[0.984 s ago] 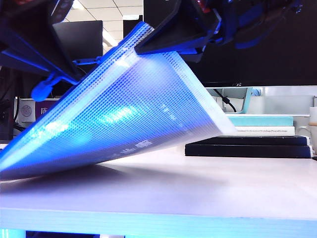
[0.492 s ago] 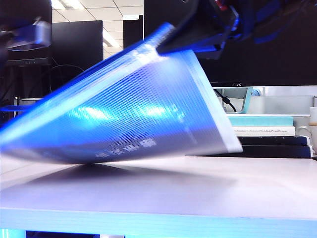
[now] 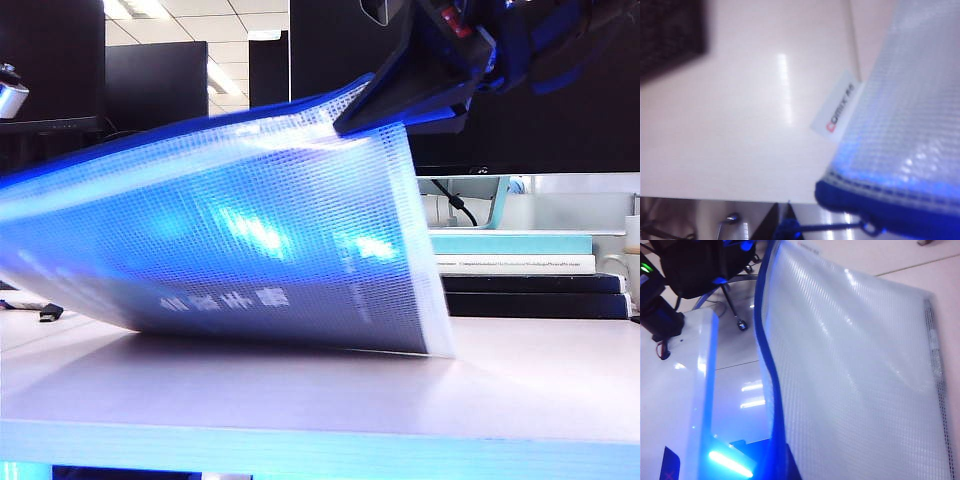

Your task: Pick up the transparent plastic file bag with a blue zipper and open its zipper.

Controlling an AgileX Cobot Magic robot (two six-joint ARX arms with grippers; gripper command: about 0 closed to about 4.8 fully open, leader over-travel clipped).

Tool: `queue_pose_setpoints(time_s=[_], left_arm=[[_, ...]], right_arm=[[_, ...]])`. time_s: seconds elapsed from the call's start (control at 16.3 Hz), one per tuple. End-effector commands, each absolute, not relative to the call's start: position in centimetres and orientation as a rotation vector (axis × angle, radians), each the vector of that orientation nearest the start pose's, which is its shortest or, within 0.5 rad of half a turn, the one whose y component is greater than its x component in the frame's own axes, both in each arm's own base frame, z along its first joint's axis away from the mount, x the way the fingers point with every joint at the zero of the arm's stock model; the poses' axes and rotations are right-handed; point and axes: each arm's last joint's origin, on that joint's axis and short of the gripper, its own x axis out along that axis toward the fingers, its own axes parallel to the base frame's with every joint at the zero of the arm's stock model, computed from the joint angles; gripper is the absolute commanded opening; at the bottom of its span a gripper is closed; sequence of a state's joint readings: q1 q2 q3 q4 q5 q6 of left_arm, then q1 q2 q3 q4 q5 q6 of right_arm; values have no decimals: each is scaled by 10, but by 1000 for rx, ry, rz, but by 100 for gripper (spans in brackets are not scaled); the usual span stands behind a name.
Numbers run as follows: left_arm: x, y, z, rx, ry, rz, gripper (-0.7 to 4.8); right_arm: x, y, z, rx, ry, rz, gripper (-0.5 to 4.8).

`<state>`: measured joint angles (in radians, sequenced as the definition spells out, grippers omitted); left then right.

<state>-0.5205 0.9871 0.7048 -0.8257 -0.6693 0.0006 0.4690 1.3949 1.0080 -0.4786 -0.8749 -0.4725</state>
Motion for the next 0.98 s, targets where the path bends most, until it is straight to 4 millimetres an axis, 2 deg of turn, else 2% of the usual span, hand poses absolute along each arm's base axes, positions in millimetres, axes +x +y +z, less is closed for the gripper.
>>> queue_pose_setpoints(time_s=[0.06, 0.12, 0.25, 0.31, 0.49, 0.68, 0.74, 0.8, 0.86, 0.92, 0.98], left_arm=[[156, -68, 234, 614, 898, 127, -6], [156, -70, 234, 588, 898, 90, 0], [158, -75, 234, 512, 906, -59, 406], [159, -78, 234, 448, 909, -136, 479], [158, -86, 238, 309, 898, -346, 479], [158, -87, 244, 248, 842, -401, 479], [158, -88, 247, 228, 818, -424, 479], [158, -88, 249, 221, 799, -432, 479], [158, -89, 250, 208, 788, -452, 479], [158, -90, 251, 198, 781, -472, 479], [159, -91, 252, 179, 768, -497, 479]], right_arm=[[239, 145, 263, -197, 594, 1416, -5], [239, 144, 263, -204, 599, 1405, -5], [239, 143, 261, -230, 628, 1360, -5], [239, 142, 259, -254, 647, 1330, -5], [240, 134, 252, -384, 774, 1112, -5], [240, 128, 247, -508, 864, 923, -4], [240, 125, 246, -552, 892, 857, 70], [239, 125, 245, -560, 906, 846, 202], [238, 124, 245, -559, 912, 847, 252], [238, 124, 245, -558, 914, 849, 258], [238, 124, 245, -552, 922, 847, 287]])
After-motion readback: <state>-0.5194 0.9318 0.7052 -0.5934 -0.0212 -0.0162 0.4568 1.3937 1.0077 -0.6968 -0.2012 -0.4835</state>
